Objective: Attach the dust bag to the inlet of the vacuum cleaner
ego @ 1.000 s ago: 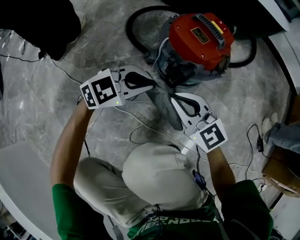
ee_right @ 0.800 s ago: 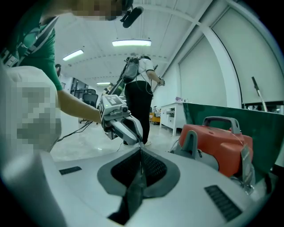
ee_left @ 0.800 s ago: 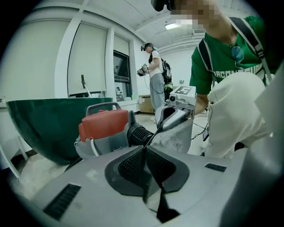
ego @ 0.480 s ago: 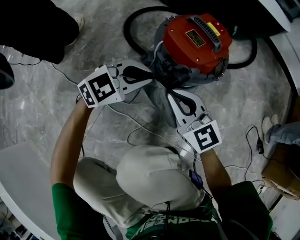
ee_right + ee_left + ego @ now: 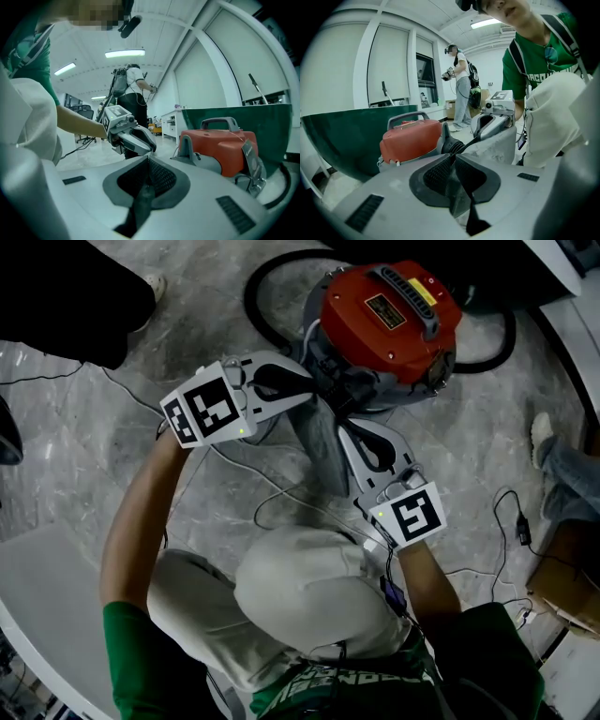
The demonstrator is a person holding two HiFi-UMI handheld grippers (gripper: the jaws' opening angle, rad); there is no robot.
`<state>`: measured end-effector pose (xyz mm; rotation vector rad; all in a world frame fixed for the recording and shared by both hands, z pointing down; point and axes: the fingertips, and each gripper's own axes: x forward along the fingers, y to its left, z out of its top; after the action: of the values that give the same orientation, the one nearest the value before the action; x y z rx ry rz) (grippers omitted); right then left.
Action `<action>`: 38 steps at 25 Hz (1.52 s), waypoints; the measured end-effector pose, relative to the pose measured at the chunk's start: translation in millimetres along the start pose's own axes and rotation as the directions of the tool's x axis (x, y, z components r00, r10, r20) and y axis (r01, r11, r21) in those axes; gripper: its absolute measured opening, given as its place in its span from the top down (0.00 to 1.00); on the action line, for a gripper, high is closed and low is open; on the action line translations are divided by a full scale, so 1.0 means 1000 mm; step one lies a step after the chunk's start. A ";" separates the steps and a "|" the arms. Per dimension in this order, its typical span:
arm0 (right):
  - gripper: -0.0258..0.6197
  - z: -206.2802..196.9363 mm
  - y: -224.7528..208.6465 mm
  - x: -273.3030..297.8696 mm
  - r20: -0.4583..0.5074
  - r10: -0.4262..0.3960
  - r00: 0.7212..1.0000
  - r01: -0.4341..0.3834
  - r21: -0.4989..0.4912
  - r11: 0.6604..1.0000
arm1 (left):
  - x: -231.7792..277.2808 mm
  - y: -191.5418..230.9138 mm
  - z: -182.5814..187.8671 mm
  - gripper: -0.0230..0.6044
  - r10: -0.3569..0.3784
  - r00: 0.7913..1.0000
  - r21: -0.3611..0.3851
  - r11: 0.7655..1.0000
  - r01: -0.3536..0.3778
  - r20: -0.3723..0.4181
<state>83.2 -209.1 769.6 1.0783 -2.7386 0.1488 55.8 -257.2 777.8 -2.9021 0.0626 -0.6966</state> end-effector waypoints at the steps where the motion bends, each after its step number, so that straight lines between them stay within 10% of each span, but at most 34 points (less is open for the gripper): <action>1: 0.94 -0.002 0.000 -0.001 -0.006 -0.004 1.000 0.004 0.010 1.000 | 0.002 0.000 0.000 0.91 -0.003 1.000 0.004 1.000 0.003 -0.005; 26: 0.93 -0.005 -0.037 -0.012 0.000 -0.074 0.997 0.074 0.068 0.995 | 0.030 0.013 0.006 0.89 -0.020 1.000 0.006 1.000 0.020 0.006; 38: 0.92 -0.002 -0.050 -0.010 0.021 0.040 0.999 -0.042 0.102 0.994 | 0.033 0.020 0.008 0.89 -0.010 0.999 -0.006 1.000 0.010 0.032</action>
<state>124.8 -238.7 770.3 1.0538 -2.7988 0.2893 88.6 -278.0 782.6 -2.9208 0.0468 -0.6529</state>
